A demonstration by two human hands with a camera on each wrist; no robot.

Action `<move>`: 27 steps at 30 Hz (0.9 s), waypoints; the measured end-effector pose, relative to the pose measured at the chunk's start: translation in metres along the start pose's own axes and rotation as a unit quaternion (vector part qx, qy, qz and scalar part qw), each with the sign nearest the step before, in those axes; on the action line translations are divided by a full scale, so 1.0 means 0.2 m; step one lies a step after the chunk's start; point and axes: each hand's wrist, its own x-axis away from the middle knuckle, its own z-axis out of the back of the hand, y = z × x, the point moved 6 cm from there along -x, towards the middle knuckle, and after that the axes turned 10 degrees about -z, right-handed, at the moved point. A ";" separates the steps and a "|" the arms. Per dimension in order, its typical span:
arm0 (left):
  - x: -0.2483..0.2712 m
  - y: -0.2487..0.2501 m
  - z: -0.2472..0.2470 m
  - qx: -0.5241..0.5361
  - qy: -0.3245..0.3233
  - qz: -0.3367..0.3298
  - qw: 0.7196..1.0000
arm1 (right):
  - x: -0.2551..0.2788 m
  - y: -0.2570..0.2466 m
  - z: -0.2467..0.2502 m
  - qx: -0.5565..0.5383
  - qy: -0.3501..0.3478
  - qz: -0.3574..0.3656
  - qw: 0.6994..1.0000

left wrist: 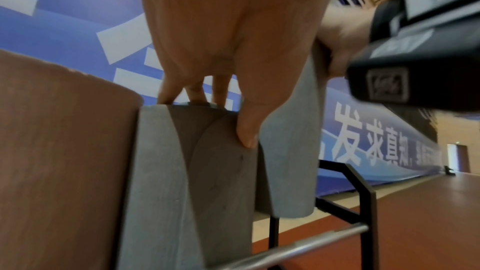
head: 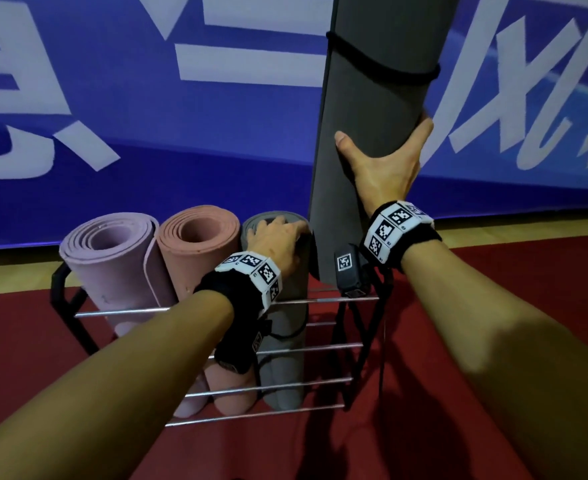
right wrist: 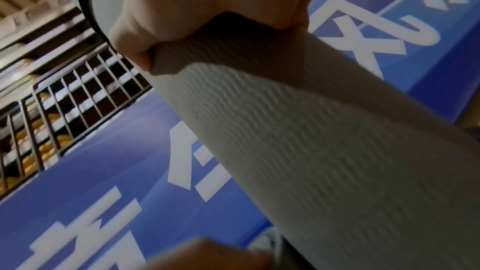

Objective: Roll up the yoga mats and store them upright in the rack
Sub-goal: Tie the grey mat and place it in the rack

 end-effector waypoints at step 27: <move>-0.03 0.04 -0.07 -0.067 0.104 0.016 0.992 | 0.04 0.04 0.22 0.007 -0.057 0.032 0.998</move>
